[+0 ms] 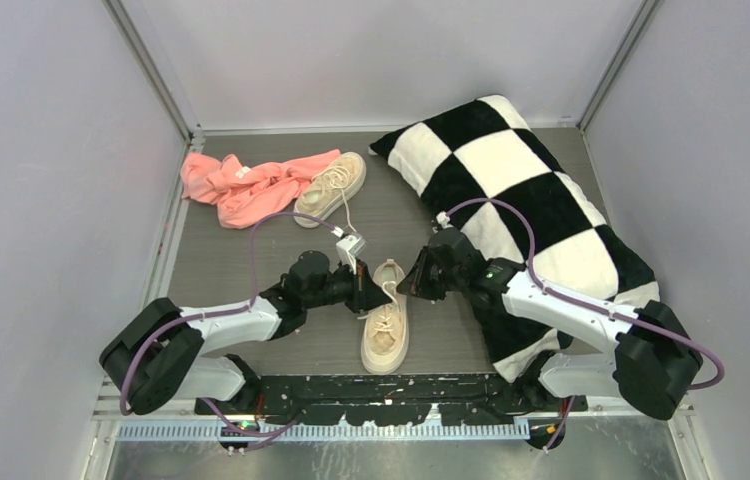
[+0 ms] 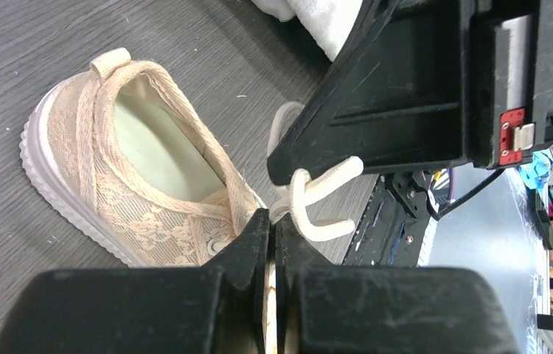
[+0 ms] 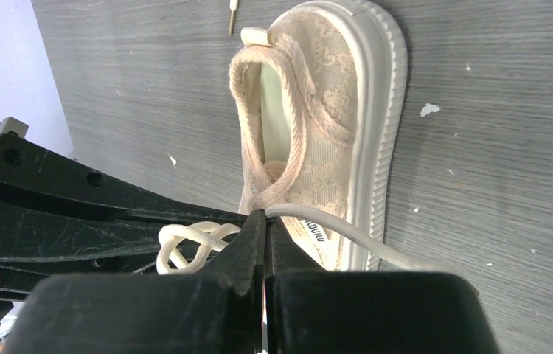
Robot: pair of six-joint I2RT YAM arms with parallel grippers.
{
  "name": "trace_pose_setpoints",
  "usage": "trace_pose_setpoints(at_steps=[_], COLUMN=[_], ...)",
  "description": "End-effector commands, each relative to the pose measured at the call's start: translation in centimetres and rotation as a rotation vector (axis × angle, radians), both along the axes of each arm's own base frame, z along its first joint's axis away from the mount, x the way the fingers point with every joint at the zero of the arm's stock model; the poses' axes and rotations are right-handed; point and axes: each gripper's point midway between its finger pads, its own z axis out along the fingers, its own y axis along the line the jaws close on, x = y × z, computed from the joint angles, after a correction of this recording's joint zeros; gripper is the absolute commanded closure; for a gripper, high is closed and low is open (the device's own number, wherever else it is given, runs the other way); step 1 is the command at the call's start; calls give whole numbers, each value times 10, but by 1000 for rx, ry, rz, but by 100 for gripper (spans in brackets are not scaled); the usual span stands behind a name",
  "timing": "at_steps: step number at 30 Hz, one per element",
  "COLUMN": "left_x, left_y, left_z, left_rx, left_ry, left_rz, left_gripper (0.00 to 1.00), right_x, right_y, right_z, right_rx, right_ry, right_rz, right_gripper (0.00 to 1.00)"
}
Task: Tie the shoes
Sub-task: Wrap the shoelace around the shoelace.
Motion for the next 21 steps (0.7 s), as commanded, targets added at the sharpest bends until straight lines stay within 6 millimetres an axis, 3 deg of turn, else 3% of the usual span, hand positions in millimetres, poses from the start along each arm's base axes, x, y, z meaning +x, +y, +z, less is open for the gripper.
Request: trace_pose_setpoints(at_steps=[1, 15, 21], left_x=[4, 7, 7], left_y=[-8, -4, 4], left_z=[16, 11, 10], left_rx=[-48, -3, 80], left_ry=[-45, -48, -47], left_rz=[-11, 8, 7], left_gripper=[100, 100, 89], right_x=[-6, -12, -13], right_y=[17, 22, 22], right_z=[3, -4, -7], right_rx=[76, 91, 88], right_ry=[31, 70, 75], right_rz=[52, 79, 86], right_gripper=[99, 100, 99])
